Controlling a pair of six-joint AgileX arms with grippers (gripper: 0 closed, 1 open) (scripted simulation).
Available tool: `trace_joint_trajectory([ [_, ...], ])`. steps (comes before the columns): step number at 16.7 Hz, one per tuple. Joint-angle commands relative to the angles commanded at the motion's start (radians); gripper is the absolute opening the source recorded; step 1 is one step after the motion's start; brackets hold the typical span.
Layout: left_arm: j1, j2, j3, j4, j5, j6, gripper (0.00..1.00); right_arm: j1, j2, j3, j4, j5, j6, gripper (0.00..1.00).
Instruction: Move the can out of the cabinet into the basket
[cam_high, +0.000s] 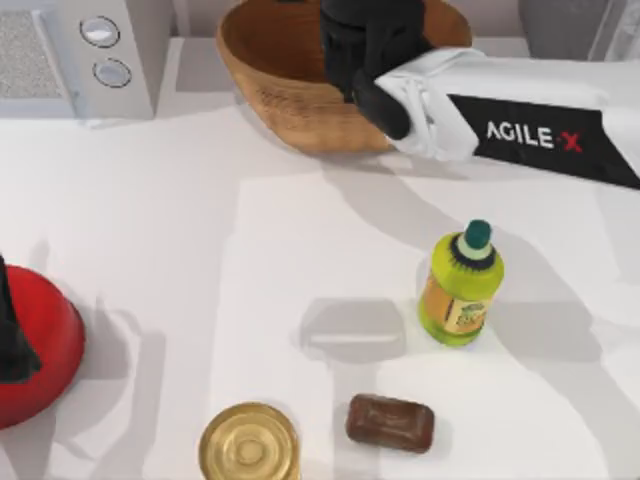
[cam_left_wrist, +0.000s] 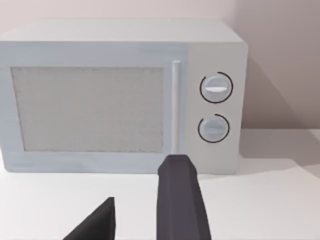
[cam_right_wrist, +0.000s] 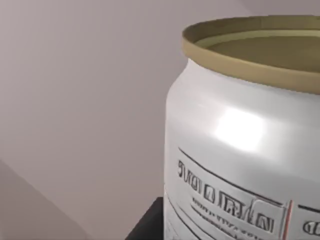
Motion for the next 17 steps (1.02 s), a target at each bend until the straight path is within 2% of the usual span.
trace_joint_trajectory([
  [10, 0.000, 0.000, 0.000, 0.000, 0.000, 0.000, 1.00, -0.021, 0.081, 0.114, -0.017, -0.022, -0.004, 0.00],
  [17, 0.000, 0.000, 0.000, 0.000, 0.000, 0.000, 1.00, -0.021, 0.081, 0.114, -0.017, -0.022, -0.004, 0.53],
])
